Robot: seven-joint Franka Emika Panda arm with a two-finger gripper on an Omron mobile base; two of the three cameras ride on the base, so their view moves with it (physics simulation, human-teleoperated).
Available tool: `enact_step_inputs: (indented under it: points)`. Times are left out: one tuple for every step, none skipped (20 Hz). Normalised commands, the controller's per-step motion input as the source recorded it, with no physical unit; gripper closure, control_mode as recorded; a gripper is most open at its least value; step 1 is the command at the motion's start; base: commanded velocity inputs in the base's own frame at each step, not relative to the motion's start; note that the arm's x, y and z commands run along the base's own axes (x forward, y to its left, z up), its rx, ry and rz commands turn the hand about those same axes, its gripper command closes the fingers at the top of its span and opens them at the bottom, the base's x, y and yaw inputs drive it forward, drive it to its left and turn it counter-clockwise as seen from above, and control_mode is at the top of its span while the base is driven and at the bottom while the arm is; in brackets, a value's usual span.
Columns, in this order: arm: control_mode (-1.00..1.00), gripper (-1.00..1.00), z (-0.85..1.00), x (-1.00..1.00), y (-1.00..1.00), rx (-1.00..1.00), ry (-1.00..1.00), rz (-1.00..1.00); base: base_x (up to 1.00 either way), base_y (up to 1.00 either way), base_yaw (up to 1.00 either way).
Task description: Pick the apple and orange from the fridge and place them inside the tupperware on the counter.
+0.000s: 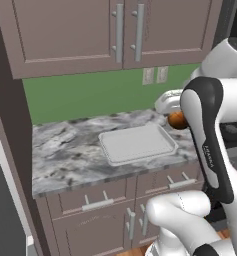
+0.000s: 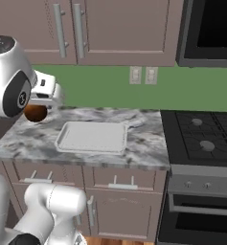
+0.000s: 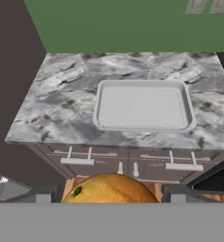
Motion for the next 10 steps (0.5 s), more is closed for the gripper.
enact_step_inputs:
  points:
    - [-1.00,1.00,-0.70,0.00,0.00,0.00,-0.09,0.00,0.00,0.00,0.00]
    - [-1.00,1.00,-0.70,0.00,0.00,0.00,-0.09,0.00,0.00,0.00,0.00]
    - [-1.00,1.00,-0.72,0.00,0.00,0.00,-0.09,0.00,0.00,0.00,0.00]
    - [-1.00,1.00,-0.74,0.00,-0.06,0.00,-0.08,0.00,0.00,0.00,0.00]
    - [-1.00,1.00,-0.76,0.00,-0.06,0.00,-0.08,0.00,0.00,0.00,0.00]
    - [-1.00,1.00,-0.75,0.00,-0.14,0.00,-0.08,0.00,0.00,0.00,0.00]
    - [-1.00,1.00,-0.75,0.00,-0.17,0.00,-0.08,0.00,0.00,0.00,0.00]
    - [-1.00,1.00,-0.71,0.00,-0.21,0.00,-0.09,0.00,0.00,0.00,0.00]
    - [-1.00,1.00,-0.65,0.00,-0.24,0.00,-0.09,0.00,0.00,0.00,0.00]
    - [-1.00,1.00,-0.59,0.00,-0.21,0.00,-0.09,0.00,0.00,0.00,0.00]
